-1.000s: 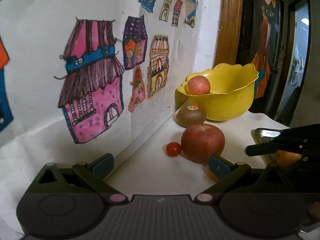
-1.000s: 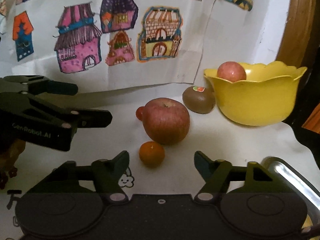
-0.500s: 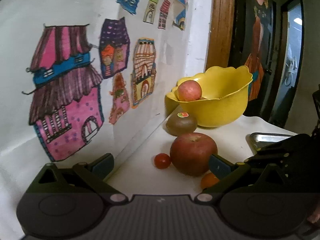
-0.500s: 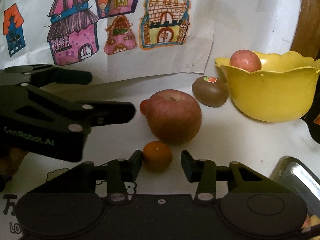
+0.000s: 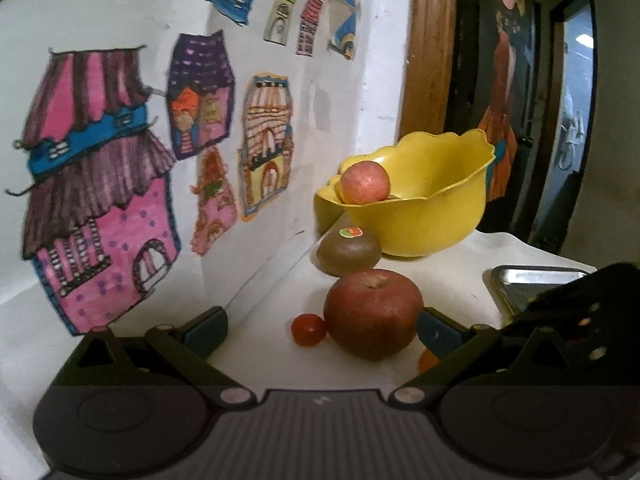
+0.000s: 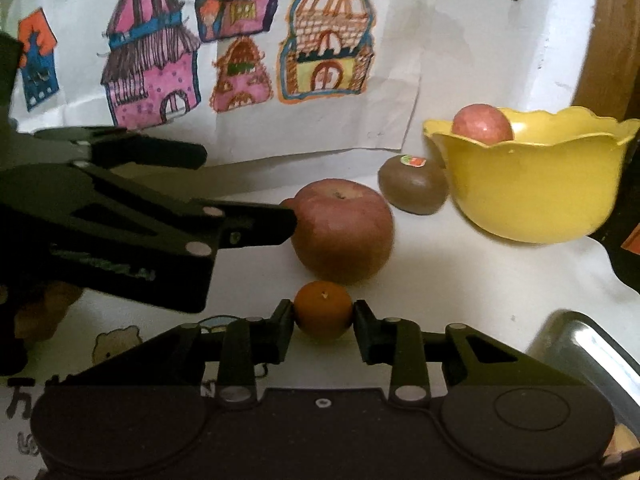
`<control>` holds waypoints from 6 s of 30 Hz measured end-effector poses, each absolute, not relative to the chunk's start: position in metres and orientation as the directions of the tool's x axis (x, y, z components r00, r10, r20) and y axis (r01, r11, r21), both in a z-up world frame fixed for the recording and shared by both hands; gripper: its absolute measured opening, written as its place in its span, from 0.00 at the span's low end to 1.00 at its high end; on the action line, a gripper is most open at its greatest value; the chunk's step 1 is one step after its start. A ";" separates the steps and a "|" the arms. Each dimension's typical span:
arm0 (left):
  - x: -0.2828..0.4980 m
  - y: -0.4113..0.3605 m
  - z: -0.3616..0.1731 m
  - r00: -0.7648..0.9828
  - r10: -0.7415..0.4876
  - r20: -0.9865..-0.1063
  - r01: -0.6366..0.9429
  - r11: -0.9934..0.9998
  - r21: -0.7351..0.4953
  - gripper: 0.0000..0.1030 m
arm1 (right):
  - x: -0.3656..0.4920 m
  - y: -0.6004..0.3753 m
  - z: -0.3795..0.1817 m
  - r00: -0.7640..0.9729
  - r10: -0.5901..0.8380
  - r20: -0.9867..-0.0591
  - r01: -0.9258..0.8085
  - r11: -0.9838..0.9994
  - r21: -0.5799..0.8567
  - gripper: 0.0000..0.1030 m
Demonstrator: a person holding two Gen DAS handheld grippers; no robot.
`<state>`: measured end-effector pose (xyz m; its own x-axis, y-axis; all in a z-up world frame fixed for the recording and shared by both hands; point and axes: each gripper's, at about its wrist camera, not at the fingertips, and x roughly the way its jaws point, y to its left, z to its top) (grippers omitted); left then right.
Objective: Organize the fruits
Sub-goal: 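Grasp the tangerine with the right tool while the left tool grasps another red apple, then carry the tangerine and apple over the tray and open both tools, then lift both open tools away from the tray, then move the right tool toward the brown kiwi while the left tool approaches the cherry tomato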
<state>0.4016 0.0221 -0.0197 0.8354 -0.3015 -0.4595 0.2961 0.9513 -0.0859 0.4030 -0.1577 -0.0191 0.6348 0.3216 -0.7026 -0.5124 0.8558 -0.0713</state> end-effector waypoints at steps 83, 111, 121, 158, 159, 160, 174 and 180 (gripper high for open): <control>0.337 -0.132 -0.026 0.582 -0.576 -0.574 0.671 0.739 -0.061 0.75 | 0.309 -0.337 0.008 0.796 0.100 -0.598 -0.198 0.975 -0.101 0.33; 0.339 -0.131 -0.027 0.594 -0.585 -0.552 0.650 0.753 -0.100 0.79 | 0.321 -0.331 -0.008 0.780 0.117 -0.615 -0.209 0.975 -0.080 0.34; 0.321 -0.125 -0.012 0.620 -0.603 -0.502 0.650 0.753 -0.102 0.94 | 0.297 -0.330 0.005 0.825 0.102 -0.556 -0.178 0.980 -0.084 0.53; 0.038 0.022 0.021 0.851 -0.356 -0.386 0.363 0.930 -0.058 1.00 | -0.030 -0.221 0.020 0.912 -0.022 -0.410 -0.008 0.998 -0.070 0.99; 0.040 0.024 0.021 0.850 -0.353 -0.391 0.361 0.931 -0.057 1.00 | -0.028 -0.219 0.020 0.909 -0.014 -0.416 -0.018 0.997 -0.072 0.99; 0.044 0.026 0.022 0.850 -0.350 -0.394 0.357 0.932 -0.058 1.00 | -0.026 -0.217 0.019 0.908 -0.004 -0.420 -0.029 0.997 -0.072 0.99; 0.176 0.049 0.015 0.803 -0.285 -0.522 0.262 0.958 -0.121 1.00 | 0.125 -0.253 0.045 0.608 0.568 -0.554 -0.588 0.792 0.166 0.99; 0.191 0.054 0.028 0.793 -0.278 -0.543 0.180 0.957 -0.228 1.00 | 0.161 -0.276 0.048 0.513 0.571 -0.641 -0.574 0.783 0.238 0.99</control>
<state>0.1912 0.0541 0.0276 0.7925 -0.2778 -0.5428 0.1796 0.9570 -0.2276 0.1610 -0.2764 0.0485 0.5133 0.5712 -0.6406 -0.5744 0.7832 0.2381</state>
